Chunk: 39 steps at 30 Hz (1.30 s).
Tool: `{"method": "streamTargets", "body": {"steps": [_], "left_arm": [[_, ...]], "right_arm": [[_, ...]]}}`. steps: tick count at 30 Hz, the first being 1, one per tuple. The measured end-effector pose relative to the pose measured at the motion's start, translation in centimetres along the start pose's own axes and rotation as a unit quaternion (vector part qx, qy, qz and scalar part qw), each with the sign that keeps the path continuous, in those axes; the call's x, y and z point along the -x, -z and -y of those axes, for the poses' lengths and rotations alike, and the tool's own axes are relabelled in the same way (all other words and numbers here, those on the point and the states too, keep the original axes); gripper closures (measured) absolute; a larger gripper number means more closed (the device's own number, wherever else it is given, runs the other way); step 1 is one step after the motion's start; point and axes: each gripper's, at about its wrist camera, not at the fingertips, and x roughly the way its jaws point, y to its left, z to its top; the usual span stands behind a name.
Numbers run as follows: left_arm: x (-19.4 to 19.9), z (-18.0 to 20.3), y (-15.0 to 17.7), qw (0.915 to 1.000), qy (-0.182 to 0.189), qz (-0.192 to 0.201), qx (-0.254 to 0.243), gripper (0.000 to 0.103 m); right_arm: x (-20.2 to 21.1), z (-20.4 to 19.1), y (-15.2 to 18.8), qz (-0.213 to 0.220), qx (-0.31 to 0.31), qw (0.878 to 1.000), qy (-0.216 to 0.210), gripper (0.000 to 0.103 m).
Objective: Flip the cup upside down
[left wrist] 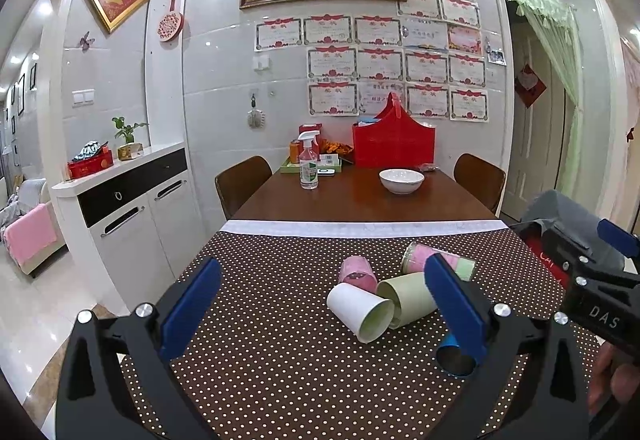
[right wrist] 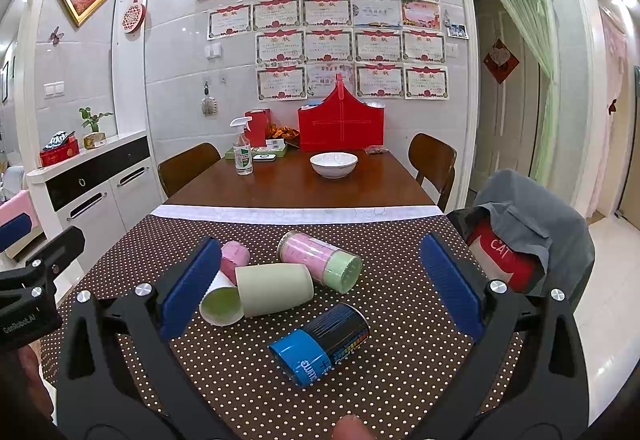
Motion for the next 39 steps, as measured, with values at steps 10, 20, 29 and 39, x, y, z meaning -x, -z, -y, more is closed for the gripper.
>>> {"method": "streamTargets", "body": {"steps": [10,20,29,39], "left_arm": [[-2.3,1.2,-0.6,0.9998,0.005,-0.007,-0.021,0.004],[-7.7,3.3,-1.4,0.9958,0.037,-0.038,-0.075,0.004],[-15.0,6.4,-2.0,0.9796,0.106,-0.094,-0.143,0.004],[-24.2,11.5,-2.5,0.9266,0.19,-0.167,-0.279,0.004]], "right_arm": [[-2.1,0.8,-0.1,-0.008,-0.003,1.0,-0.001,0.006],[-6.5,2.3,0.6,-0.036,-0.009,0.999,-0.001,0.006],[-11.8,4.9,1.5,-0.079,-0.025,0.997,-0.003,0.006],[-17.2,8.2,2.7,-0.14,-0.054,0.989,-0.012,0.006]]}}
